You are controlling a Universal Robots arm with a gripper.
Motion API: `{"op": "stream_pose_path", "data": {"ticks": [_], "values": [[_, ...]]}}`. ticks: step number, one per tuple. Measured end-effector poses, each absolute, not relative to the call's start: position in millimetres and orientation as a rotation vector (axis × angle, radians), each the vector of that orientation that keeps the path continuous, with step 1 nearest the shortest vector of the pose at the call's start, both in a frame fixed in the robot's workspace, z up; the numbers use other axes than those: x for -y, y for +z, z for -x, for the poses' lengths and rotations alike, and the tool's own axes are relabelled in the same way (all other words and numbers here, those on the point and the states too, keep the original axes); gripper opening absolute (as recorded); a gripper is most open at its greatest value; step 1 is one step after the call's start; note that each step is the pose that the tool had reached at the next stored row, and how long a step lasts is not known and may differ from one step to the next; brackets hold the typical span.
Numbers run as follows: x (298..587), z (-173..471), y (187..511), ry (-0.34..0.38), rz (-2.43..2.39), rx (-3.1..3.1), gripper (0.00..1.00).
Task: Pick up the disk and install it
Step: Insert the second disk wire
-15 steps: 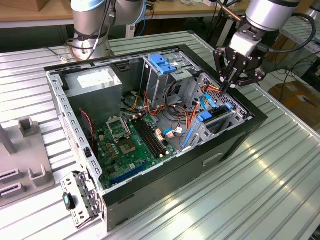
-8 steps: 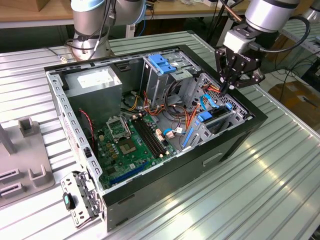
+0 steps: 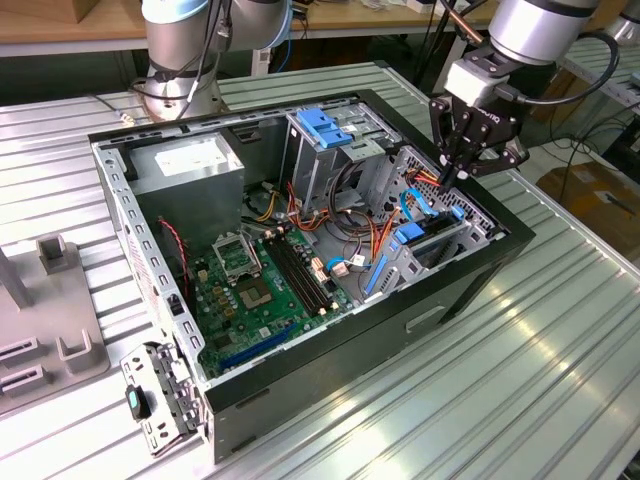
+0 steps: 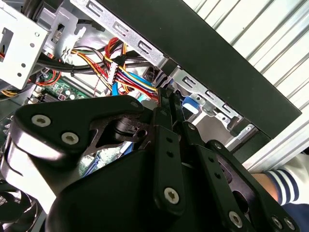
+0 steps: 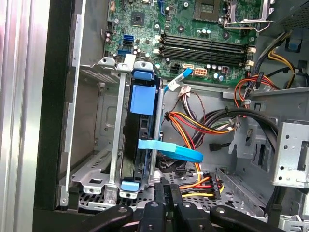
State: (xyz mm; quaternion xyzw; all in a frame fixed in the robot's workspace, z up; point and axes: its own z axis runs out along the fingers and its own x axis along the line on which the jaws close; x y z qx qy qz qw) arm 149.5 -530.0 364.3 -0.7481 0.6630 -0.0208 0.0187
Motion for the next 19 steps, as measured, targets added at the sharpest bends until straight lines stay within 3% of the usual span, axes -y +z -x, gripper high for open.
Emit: {"op": "stream_pose_path", "data": {"ticks": [19], "values": [[545,-138,364,-0.065,2.323,-2.058,0.16]]}}
